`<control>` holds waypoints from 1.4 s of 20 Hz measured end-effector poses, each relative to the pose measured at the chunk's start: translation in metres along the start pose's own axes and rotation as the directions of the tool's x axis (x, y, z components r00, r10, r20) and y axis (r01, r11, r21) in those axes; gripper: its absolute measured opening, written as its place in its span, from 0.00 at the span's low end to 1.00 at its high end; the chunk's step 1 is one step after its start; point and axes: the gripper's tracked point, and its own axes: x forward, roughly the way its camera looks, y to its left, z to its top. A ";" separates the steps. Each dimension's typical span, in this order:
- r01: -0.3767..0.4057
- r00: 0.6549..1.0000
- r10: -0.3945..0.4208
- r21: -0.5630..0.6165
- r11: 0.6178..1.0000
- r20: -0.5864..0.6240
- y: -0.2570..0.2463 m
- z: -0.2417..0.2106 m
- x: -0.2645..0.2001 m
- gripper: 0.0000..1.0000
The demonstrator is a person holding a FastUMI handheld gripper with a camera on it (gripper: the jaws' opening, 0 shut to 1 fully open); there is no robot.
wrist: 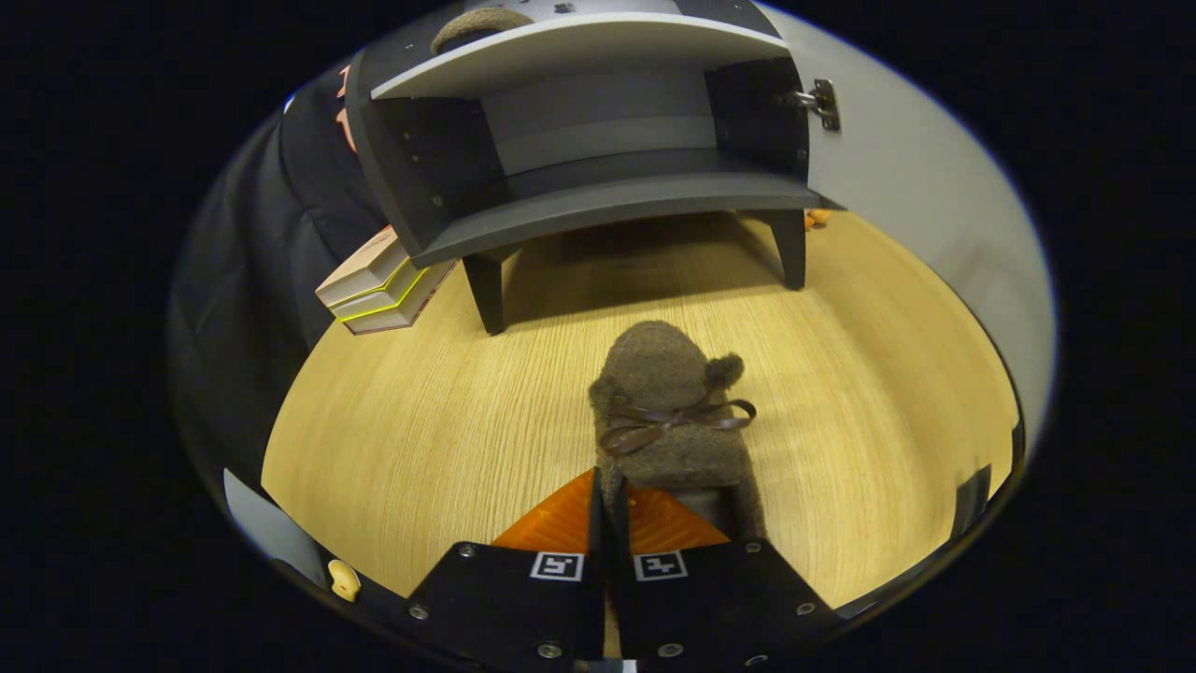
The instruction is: Open the shoe cabinet door, grab the shoes and put them into the shoe cabinet, then close the shoe cabinet door.
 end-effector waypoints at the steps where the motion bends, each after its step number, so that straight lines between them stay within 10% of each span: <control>1: 0.004 1.000 -0.004 0.001 1.000 0.010 -0.002 0.007 -0.008 0.06; 17: 0.010 0.950 0.012 -0.070 0.997 0.313 0.022 0.181 -0.153 0.05; 28: 0.078 0.890 0.009 -0.172 0.982 0.456 0.012 0.361 -0.149 0.05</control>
